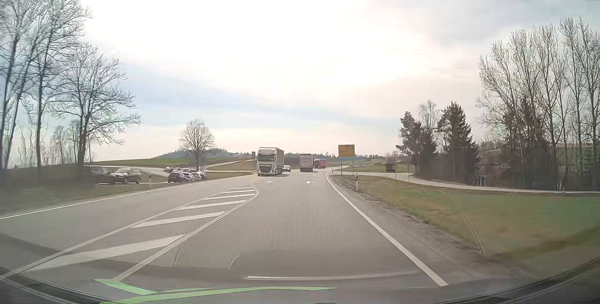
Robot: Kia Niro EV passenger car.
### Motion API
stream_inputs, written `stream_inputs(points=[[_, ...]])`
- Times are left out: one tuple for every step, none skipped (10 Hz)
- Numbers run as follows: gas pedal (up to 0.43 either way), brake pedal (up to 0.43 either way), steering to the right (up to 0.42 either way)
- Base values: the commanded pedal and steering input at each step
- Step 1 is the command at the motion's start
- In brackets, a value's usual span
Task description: Follow the waypoints while adhering to traffic rules and regulations
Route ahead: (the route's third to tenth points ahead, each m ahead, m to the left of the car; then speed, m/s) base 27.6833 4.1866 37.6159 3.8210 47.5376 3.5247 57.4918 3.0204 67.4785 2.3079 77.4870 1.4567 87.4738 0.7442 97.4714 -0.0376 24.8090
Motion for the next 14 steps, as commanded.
stream_inputs(points=[[0.118, 0.000, 0.012], [0.118, 0.000, 0.012], [0.118, 0.000, 0.012], [0.118, 0.000, 0.012], [0.118, 0.000, 0.012], [0.118, 0.000, 0.012], [0.118, 0.000, 0.011], [0.118, 0.000, 0.010], [0.118, 0.000, 0.009], [0.118, 0.000, 0.008], [0.118, 0.000, 0.006], [0.118, 0.000, 0.006], [0.118, 0.000, 0.006], [0.118, 0.000, 0.006]])
